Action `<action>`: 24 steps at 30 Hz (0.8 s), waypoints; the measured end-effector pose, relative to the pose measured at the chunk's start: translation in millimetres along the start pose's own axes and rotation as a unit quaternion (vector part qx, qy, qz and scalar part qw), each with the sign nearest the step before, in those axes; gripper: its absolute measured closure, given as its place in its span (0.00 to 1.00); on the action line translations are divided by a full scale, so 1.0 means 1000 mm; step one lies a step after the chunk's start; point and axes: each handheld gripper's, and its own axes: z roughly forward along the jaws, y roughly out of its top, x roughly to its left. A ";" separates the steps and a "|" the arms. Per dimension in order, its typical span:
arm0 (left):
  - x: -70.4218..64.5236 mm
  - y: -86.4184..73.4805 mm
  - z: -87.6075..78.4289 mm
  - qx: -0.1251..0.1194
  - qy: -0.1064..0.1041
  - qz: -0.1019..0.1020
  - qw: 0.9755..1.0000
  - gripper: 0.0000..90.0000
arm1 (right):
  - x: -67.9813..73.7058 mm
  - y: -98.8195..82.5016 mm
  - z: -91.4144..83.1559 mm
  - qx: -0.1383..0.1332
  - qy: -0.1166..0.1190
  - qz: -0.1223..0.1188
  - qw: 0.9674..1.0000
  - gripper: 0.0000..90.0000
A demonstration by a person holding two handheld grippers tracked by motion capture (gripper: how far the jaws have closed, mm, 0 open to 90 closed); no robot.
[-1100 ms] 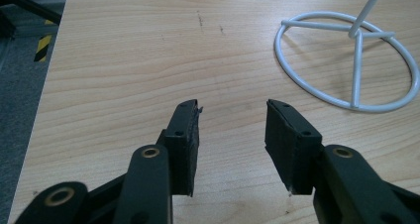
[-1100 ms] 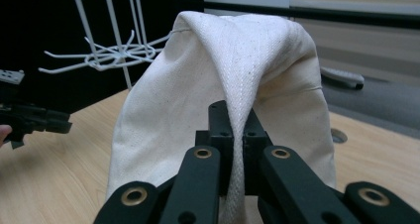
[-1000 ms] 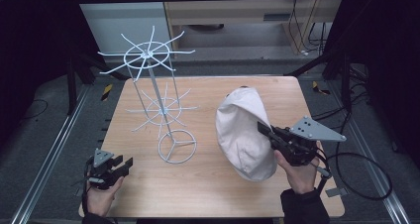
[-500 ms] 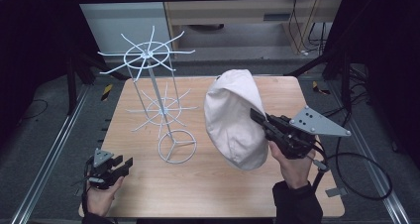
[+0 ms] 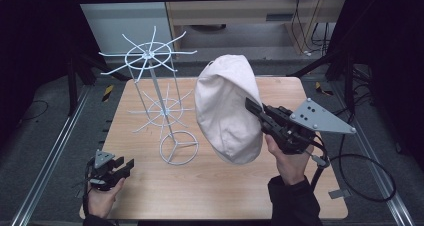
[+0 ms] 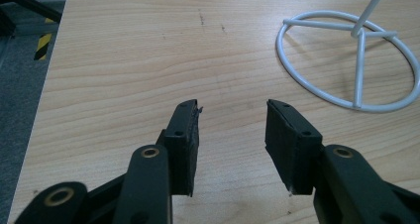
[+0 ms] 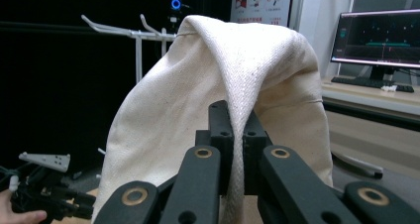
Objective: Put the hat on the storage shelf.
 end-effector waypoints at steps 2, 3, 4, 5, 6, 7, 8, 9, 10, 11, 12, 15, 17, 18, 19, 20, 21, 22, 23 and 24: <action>0.000 0.000 0.000 0.000 0.000 0.000 1.000 0.62 | 0.001 0.002 0.000 -0.005 0.000 0.000 1.000 0.99; 0.000 0.000 0.000 0.001 0.000 0.000 1.000 0.62 | 0.001 0.005 0.000 -0.010 -0.001 -0.003 1.000 0.99; 0.000 0.000 0.000 0.000 0.001 0.001 1.000 0.62 | 0.002 0.007 0.000 -0.014 0.000 -0.002 1.000 0.99; 0.000 0.000 0.000 0.000 0.001 0.000 1.000 0.62 | 0.003 0.010 0.000 -0.019 -0.001 -0.003 1.000 0.99; 0.000 0.000 0.000 0.000 0.001 0.000 1.000 0.62 | 0.004 0.013 0.001 -0.024 0.000 -0.005 1.000 0.99; 0.000 0.000 0.000 0.000 0.001 0.001 1.000 0.62 | 0.005 0.017 0.001 -0.031 0.000 -0.006 1.000 0.99; 0.000 0.000 0.000 0.000 0.000 0.000 1.000 0.62 | 0.006 0.020 0.002 -0.034 0.001 -0.008 0.999 0.99; 0.000 0.000 0.000 0.000 0.000 0.000 1.000 0.62 | 0.007 0.022 0.002 -0.037 0.000 -0.011 0.999 0.99; 0.000 0.000 0.000 0.000 0.000 0.000 1.000 0.62 | 0.007 0.022 0.002 -0.037 0.000 -0.011 0.999 0.99; 0.000 0.000 0.000 0.000 0.001 0.000 1.000 0.62 | 0.008 0.024 0.003 -0.041 0.001 -0.010 0.999 0.99; 0.000 0.000 0.000 0.000 0.001 0.000 1.000 0.62 | 0.009 0.026 0.003 -0.043 0.002 -0.011 0.999 0.99; 0.000 0.000 0.000 0.000 0.001 0.001 1.000 0.62 | 0.011 0.031 0.006 -0.053 0.004 -0.011 0.999 0.99; 0.000 0.000 0.000 0.000 0.001 0.001 1.000 0.62 | 0.014 0.034 0.009 -0.058 0.004 -0.013 0.998 0.99; 0.000 0.000 0.000 0.000 0.001 0.000 1.000 0.62 | 0.016 0.037 0.011 -0.063 0.007 -0.014 0.998 0.99; 0.000 0.000 0.000 0.000 0.001 0.000 1.000 0.62 | 0.016 0.037 0.011 -0.063 0.007 -0.014 0.998 0.99; 0.000 0.000 0.000 0.000 0.001 0.001 1.000 0.62 | 0.019 0.042 0.015 -0.066 0.009 -0.016 0.998 0.99; 0.000 0.000 0.001 -0.002 0.001 -0.001 1.000 0.62 | 0.019 0.042 0.015 -0.066 0.009 -0.016 0.998 0.99; 0.000 0.000 0.001 0.000 0.001 0.000 1.000 0.62 | 0.020 0.043 0.016 -0.068 0.010 -0.016 0.998 0.99; 0.000 0.000 0.001 -0.001 0.002 0.000 1.000 0.62 | 0.021 0.045 0.018 -0.070 0.012 -0.016 0.997 0.99; 0.000 0.000 0.000 -0.001 0.002 0.001 1.000 0.62 | 0.024 0.050 0.022 -0.074 0.015 -0.017 0.997 0.99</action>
